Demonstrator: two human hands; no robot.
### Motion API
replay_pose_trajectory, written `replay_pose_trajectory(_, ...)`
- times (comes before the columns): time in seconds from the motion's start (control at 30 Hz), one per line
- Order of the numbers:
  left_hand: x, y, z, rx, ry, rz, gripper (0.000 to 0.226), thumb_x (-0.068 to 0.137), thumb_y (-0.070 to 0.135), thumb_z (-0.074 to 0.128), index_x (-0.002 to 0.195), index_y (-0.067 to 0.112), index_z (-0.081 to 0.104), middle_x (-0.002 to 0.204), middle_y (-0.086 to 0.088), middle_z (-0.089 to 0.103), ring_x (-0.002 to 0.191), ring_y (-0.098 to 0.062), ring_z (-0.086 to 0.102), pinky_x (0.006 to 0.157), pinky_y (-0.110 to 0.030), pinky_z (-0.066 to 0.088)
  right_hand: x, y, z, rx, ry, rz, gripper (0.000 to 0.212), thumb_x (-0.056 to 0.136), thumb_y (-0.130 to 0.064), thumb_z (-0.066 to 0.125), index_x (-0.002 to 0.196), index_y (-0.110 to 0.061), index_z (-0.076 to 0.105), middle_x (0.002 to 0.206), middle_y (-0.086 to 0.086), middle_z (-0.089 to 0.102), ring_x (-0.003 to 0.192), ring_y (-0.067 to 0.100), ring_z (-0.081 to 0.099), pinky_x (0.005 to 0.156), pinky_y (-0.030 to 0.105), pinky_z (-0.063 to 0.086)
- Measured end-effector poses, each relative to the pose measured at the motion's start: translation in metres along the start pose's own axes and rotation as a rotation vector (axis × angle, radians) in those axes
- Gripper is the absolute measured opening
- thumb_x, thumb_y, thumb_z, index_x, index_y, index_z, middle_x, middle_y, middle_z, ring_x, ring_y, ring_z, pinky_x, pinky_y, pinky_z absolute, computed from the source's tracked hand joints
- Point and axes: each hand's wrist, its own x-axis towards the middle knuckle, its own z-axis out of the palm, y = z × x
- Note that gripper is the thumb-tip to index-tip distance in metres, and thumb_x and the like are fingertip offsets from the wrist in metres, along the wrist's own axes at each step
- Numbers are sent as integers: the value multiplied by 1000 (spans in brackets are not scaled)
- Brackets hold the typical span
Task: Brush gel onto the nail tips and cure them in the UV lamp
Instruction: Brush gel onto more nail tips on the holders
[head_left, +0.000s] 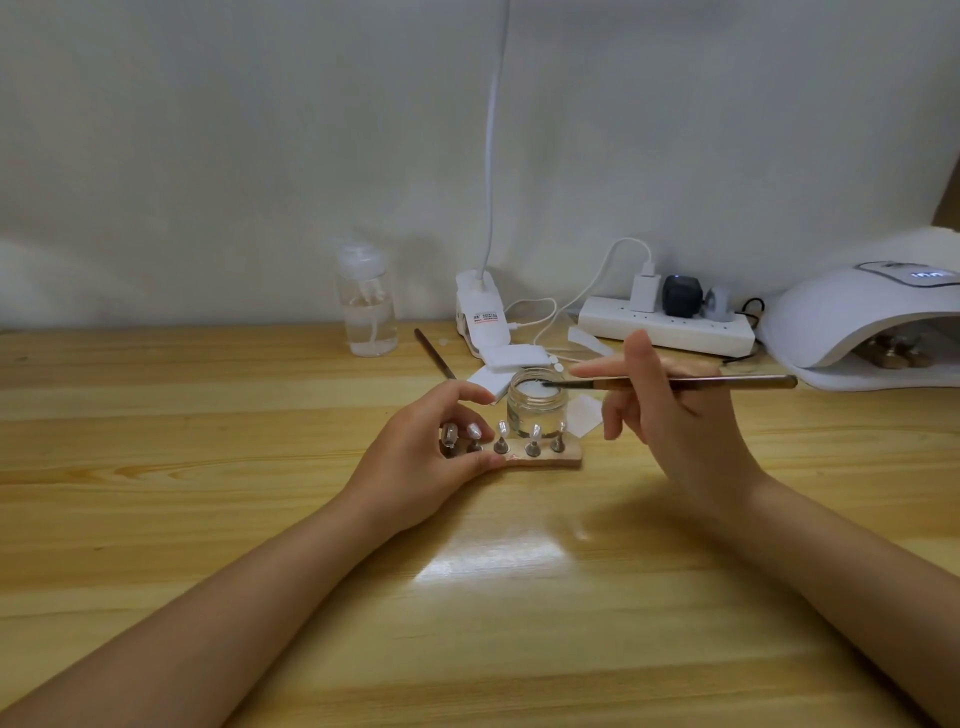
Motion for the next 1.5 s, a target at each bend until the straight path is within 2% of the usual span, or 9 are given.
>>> replay_pose_trajectory(0.2, 0, -1, 1, -11, 5, 16, 43, 69, 18, 78, 95, 38, 50, 79, 12, 63, 78, 3, 55, 71, -6, 39, -4, -5, 8, 63, -30, -8, 36, 85, -27, 48, 70, -4, 70, 49, 7, 56, 42, 3, 49, 52, 7, 37)
replay_pose_trajectory(0.37, 0, -2, 1, 0, 5, 23, 41, 69, 18, 78, 94, 38, 51, 79, 14, 63, 79, 5, 55, 70, -4, 38, -6, -1, 11, -43, -26, -83, 30, 88, -27, 59, 64, -12, 69, 45, -5, 55, 41, 5, 51, 49, 13, 40)
replay_pose_trajectory(0.47, 0, -2, 2, 2, 2, 24, 40, 69, 18, 78, 93, 38, 51, 78, 14, 63, 80, 6, 55, 71, -3, 37, -7, -2, 13, -73, -44, -89, 33, 88, -24, 54, 63, -9, 69, 44, 0, 53, 40, 7, 50, 51, 9, 36)
replay_pose_trajectory(0.57, 0, -2, 2, 5, 0, 26, 41, 69, 18, 77, 93, 38, 51, 78, 15, 63, 81, 6, 55, 71, -3, 37, -8, -4, 13, -54, -50, -68, 41, 89, -24, 50, 58, -5, 68, 40, 5, 50, 38, 15, 48, 49, 14, 37)
replay_pose_trajectory(0.7, -1, -1, 1, -2, 1, 31, 41, 69, 18, 78, 93, 38, 51, 78, 15, 62, 81, 6, 55, 71, -4, 38, -9, -6, 15, 11, -66, -25, 43, 88, -24, 46, 55, -6, 66, 39, -8, 49, 37, 9, 46, 48, 14, 37)
replay_pose_trajectory(0.9, 0, -1, 1, -8, 0, 28, 41, 69, 18, 78, 93, 38, 51, 79, 16, 62, 81, 5, 55, 70, -4, 38, -7, -6, 14, -19, 15, -78, 39, 90, -18, 43, 62, -9, 68, 42, -10, 48, 40, 3, 48, 51, 10, 37)
replay_pose_trajectory(1.13, -1, -2, 2, -19, 8, 17, 40, 69, 18, 78, 91, 39, 52, 76, 16, 63, 79, 5, 56, 69, -3, 37, -9, -6, 15, 23, -64, -3, 46, 89, -26, 44, 55, -5, 66, 39, 2, 50, 37, 11, 46, 45, 21, 38)
replay_pose_trajectory(1.27, -1, -2, 2, -30, 9, 17, 40, 69, 16, 78, 91, 38, 53, 76, 14, 64, 79, 5, 56, 69, -3, 37, -8, -7, 13, 75, -1, 1, 48, 90, -24, 41, 50, -9, 63, 36, 4, 45, 36, 8, 42, 50, 12, 38)
replay_pose_trajectory(1.5, 0, 0, 1, -30, 2, 9, 39, 69, 16, 78, 92, 36, 54, 79, 12, 65, 81, 3, 57, 69, -3, 38, -4, -2, 3, -15, 63, -24, 44, 91, -23, 38, 54, -18, 62, 38, -15, 50, 41, 2, 49, 59, 5, 37)
